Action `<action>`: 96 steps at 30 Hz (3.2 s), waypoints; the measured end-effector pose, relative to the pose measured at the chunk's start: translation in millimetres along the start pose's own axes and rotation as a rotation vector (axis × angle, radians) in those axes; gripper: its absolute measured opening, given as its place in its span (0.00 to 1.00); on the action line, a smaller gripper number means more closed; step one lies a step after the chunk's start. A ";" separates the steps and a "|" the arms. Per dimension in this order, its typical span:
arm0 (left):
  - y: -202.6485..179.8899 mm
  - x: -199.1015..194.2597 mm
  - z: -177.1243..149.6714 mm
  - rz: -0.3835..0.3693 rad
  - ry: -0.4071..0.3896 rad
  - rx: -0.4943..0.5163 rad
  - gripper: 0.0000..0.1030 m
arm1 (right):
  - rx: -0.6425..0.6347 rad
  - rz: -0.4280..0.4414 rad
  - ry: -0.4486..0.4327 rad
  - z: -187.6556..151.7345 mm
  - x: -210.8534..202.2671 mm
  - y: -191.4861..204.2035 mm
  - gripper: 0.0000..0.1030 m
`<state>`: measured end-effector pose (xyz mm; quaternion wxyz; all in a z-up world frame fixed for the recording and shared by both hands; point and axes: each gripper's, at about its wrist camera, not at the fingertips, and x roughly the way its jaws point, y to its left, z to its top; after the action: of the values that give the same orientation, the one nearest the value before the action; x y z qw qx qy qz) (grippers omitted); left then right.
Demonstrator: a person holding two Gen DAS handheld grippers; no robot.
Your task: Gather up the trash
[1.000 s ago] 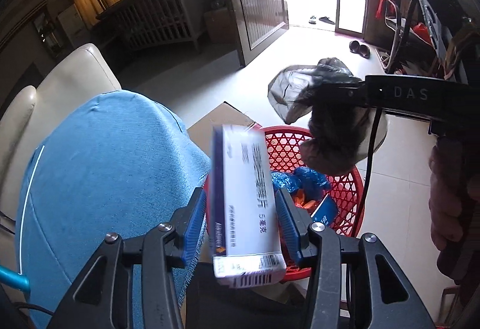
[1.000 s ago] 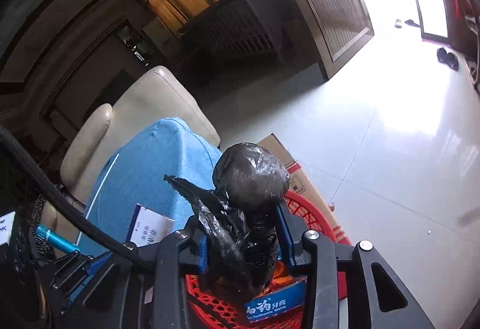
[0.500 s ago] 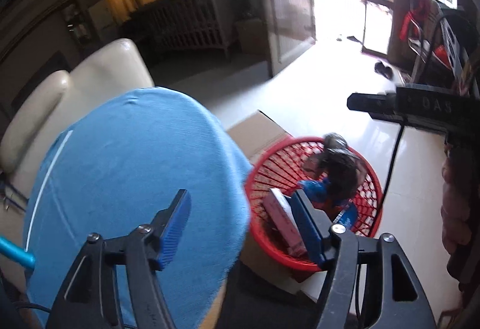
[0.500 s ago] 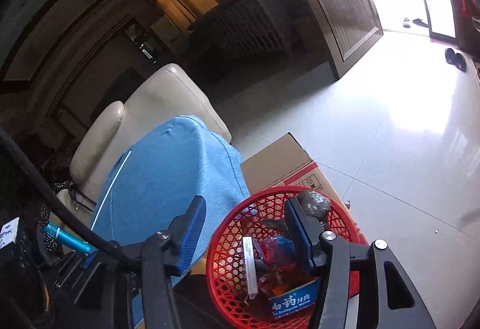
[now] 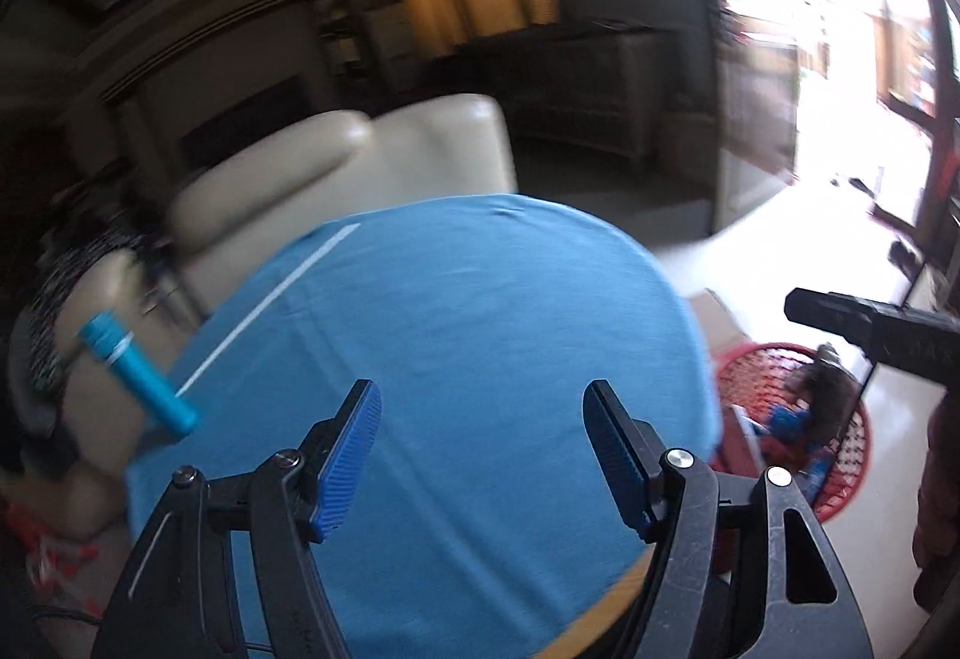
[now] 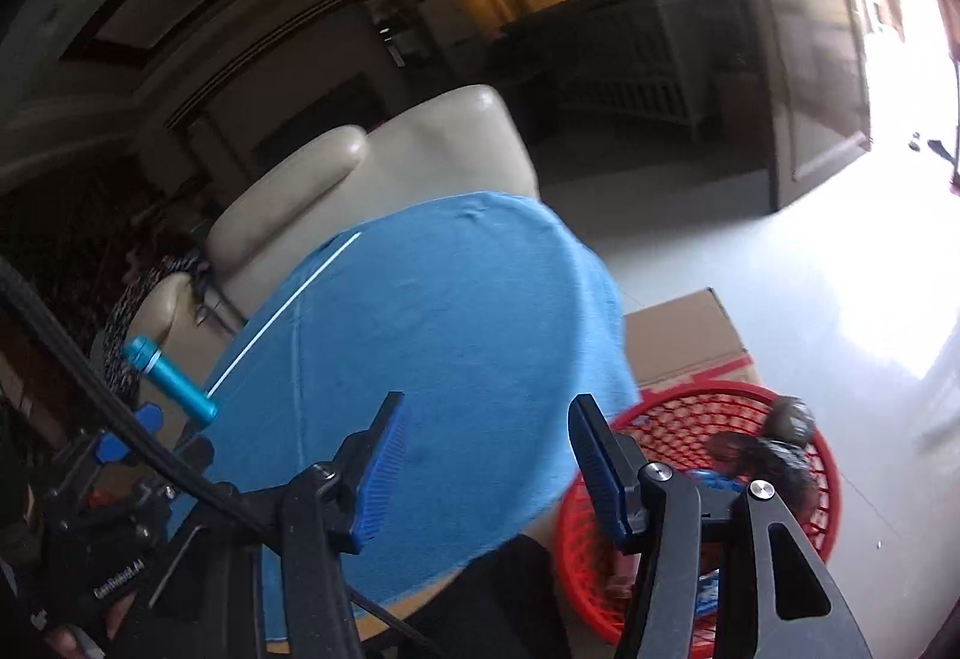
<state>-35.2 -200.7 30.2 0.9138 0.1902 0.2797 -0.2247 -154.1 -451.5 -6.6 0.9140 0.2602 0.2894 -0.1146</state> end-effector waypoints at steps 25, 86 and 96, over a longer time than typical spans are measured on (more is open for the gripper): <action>173.1 -107.6 -74.1 0.327 -0.090 -0.347 0.81 | -0.496 0.160 -0.109 -51.3 -25.9 265.8 0.63; 181.9 -169.2 -81.4 0.482 -0.194 -0.358 0.82 | -0.534 0.214 -0.155 -66.3 -73.2 280.5 0.63; 184.9 -167.9 -80.5 0.476 -0.183 -0.357 0.82 | -0.531 0.211 -0.152 -66.3 -74.1 280.5 0.63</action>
<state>-98.5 41.4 109.3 0.9811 0.0659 0.1789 0.0322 -143.9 -176.1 105.6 0.9761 0.0313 0.2111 0.0416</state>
